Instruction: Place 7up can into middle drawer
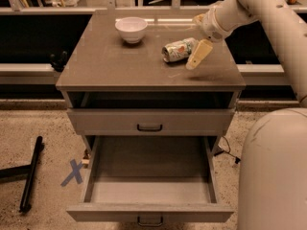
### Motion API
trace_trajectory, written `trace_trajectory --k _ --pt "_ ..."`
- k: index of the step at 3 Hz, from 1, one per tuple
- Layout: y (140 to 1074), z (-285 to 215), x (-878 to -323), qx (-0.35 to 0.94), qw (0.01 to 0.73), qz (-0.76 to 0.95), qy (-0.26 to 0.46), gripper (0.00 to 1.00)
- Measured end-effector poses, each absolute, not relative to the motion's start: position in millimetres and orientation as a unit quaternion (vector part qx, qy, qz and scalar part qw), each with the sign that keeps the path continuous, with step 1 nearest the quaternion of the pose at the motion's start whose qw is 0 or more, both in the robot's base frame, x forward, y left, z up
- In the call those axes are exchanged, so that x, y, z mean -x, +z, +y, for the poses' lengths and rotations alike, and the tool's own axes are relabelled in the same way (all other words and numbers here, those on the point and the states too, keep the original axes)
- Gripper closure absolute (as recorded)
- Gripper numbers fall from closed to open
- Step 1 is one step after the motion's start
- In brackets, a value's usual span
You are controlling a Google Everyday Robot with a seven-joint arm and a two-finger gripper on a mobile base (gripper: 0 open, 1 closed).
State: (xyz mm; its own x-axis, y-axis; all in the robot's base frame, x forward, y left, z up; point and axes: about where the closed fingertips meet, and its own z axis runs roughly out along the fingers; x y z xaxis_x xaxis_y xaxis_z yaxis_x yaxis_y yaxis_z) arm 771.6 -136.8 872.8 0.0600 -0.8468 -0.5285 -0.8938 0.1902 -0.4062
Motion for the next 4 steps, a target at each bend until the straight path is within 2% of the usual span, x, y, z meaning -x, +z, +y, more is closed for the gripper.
trace_trajectory --k 1,2,4 --pt "865.4 -129.6 -782.8 0.633 0.363 0.683 0.043 0.00" --pt "857.2 -119.1 -791.3 0.633 0.367 0.679 0.056 0.17" --pt "848.3 -104.5 -797.7 0.635 0.368 0.676 0.071 0.63"
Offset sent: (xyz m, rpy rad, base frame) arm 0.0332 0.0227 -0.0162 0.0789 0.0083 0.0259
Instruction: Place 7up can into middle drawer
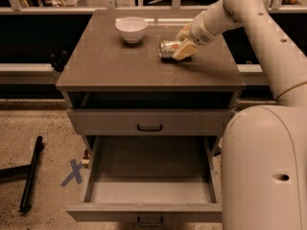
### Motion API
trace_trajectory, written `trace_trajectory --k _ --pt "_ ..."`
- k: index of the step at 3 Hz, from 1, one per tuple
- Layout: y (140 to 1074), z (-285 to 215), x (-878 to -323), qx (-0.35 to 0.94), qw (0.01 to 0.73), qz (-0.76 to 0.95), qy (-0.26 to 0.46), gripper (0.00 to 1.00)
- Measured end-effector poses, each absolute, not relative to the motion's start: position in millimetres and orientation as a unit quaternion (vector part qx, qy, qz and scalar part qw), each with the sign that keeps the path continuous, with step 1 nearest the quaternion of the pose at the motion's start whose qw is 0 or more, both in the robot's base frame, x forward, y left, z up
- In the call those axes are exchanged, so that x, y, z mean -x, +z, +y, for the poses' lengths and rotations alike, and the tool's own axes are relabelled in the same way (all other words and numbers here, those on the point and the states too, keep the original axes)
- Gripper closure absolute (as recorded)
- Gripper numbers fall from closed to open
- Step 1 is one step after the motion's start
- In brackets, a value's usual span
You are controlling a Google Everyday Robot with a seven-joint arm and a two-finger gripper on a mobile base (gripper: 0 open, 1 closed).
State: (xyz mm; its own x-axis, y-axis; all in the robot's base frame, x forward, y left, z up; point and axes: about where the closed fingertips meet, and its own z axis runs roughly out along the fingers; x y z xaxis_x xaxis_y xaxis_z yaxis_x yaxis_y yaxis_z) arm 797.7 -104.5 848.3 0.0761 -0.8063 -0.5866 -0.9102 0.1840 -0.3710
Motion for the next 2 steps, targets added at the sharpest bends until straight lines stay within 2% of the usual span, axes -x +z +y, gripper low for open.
trace_trajectory --k 1,2 --pt "877.2 -101.7 -784.6 0.647 0.385 0.656 0.058 0.86" --pt "929.6 -100.9 -727.4 0.657 0.409 0.629 0.069 1.00"
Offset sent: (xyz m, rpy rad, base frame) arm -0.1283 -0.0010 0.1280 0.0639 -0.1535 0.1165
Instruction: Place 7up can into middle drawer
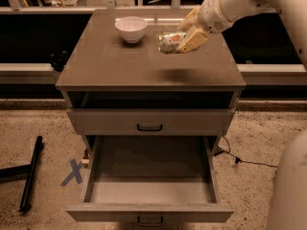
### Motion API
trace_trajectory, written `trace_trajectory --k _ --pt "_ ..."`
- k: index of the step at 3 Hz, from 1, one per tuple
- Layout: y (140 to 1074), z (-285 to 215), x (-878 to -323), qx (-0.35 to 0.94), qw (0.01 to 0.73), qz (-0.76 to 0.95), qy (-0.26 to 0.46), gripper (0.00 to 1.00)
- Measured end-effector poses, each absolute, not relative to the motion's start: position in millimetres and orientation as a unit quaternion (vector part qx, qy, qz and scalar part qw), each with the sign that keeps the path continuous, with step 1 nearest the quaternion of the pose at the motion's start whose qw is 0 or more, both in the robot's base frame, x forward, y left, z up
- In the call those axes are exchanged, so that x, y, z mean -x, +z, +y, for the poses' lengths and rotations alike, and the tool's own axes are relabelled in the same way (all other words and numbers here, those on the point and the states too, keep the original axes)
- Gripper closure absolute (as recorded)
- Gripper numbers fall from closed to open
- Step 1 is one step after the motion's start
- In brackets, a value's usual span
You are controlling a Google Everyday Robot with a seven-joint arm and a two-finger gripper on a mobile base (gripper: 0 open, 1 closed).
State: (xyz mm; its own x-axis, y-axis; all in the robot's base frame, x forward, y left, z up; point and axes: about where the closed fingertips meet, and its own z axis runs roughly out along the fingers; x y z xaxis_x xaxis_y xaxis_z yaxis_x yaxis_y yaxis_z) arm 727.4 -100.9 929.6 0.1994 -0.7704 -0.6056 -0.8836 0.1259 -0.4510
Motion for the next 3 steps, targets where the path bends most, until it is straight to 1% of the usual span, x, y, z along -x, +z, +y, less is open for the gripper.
trace_trajectory --k 1,2,3 --pt "918.0 -90.7 -669.4 0.652 0.390 0.636 0.135 1.00" --pt "916.1 -91.0 -667.0 0.652 0.387 0.638 0.137 1.00" --pt "902.6 -93.5 -649.8 0.650 0.370 0.647 0.148 1.00"
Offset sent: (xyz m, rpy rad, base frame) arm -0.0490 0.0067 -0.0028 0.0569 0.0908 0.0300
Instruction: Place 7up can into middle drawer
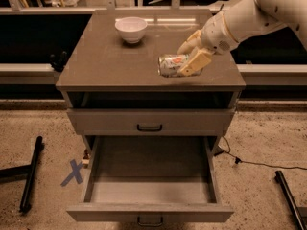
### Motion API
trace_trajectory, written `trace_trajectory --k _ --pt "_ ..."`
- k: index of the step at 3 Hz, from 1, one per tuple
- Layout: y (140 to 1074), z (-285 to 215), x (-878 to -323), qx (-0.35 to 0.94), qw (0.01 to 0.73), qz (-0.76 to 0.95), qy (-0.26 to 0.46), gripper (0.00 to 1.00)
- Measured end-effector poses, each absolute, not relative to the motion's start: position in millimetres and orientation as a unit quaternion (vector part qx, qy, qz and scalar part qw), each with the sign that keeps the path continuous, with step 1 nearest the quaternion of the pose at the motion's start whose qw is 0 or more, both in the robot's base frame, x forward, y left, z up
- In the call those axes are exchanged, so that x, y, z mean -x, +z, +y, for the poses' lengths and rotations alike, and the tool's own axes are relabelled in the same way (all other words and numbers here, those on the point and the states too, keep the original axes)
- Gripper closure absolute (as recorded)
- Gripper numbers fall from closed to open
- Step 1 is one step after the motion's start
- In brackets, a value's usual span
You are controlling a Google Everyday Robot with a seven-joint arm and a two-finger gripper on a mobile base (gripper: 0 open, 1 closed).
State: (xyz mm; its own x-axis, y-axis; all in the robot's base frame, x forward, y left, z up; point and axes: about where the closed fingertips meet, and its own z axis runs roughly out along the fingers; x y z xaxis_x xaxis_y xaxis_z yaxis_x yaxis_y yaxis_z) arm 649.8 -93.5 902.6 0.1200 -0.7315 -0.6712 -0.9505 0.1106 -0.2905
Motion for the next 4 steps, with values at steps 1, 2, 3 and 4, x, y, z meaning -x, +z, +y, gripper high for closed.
trace_trajectory --k 1,2,3,4 --pt "904.3 -96.4 -609.9 0.638 0.366 0.661 0.149 1.00" --pt "877.8 -97.5 -559.9 0.623 0.344 0.684 0.162 1.00" --pt "803.9 -114.4 -519.0 0.597 0.302 0.720 0.185 1.00" --pt "774.4 -112.6 -498.7 0.598 0.275 0.726 0.200 1.00"
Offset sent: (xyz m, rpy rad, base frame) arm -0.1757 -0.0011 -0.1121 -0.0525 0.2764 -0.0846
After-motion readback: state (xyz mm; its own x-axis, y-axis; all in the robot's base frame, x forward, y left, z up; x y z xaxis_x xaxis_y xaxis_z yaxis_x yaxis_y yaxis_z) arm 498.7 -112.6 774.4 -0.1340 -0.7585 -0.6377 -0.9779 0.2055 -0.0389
